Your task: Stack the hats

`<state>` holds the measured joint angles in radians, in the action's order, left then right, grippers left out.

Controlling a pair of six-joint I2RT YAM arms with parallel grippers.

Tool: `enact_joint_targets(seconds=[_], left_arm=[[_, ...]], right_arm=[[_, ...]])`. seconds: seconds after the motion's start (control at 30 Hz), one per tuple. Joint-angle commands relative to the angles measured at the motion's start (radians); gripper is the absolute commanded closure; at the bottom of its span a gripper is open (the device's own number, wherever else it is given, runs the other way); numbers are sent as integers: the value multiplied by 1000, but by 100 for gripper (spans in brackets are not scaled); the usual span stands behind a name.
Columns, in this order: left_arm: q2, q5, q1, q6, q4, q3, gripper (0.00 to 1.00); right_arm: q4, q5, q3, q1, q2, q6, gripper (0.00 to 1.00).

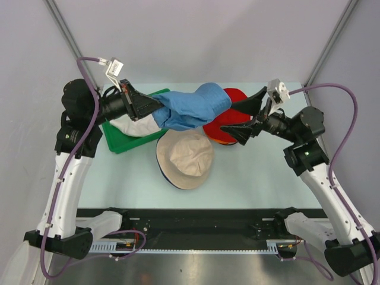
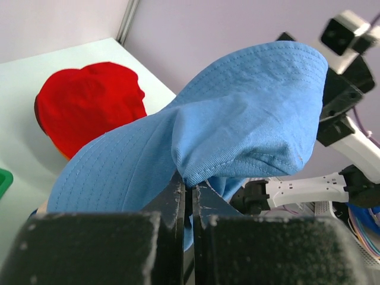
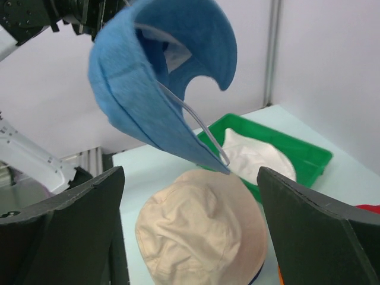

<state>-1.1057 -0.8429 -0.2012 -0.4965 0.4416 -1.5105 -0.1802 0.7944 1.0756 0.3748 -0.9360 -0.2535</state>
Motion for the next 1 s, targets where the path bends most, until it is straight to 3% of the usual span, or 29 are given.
enact_joint_targets(seconds=[0.0,0.3,0.5,0.6,0.73,0.8,0.87,0.93,0.97], left_arm=[[18,-33,5,-37,-84,13,100],[6,-39,5,-40,-64,4,100],[27,-35,5,-86,-92,41,100],[29,5,5,-51,-54,35,100],[21,60,5,-11,-14,15,100],[17,86,5,33,17,7,100],[12,138,5,90,66,-1,100],[13,212,6,110,83,15,100],[12,225,6,118,83,22,100]], right_arm=[[-159,177,4,1,-46,-87,1],[-125,204,55,29,-83,-24,5],[-211,235,78,70,-164,-87,21],[-205,238,101,116,-187,-86,36],[-108,201,115,159,-166,-28,66],[-38,168,115,185,-146,11,72],[5,115,125,190,-138,37,90],[39,71,129,190,-120,33,100],[41,59,124,190,-110,20,100]])
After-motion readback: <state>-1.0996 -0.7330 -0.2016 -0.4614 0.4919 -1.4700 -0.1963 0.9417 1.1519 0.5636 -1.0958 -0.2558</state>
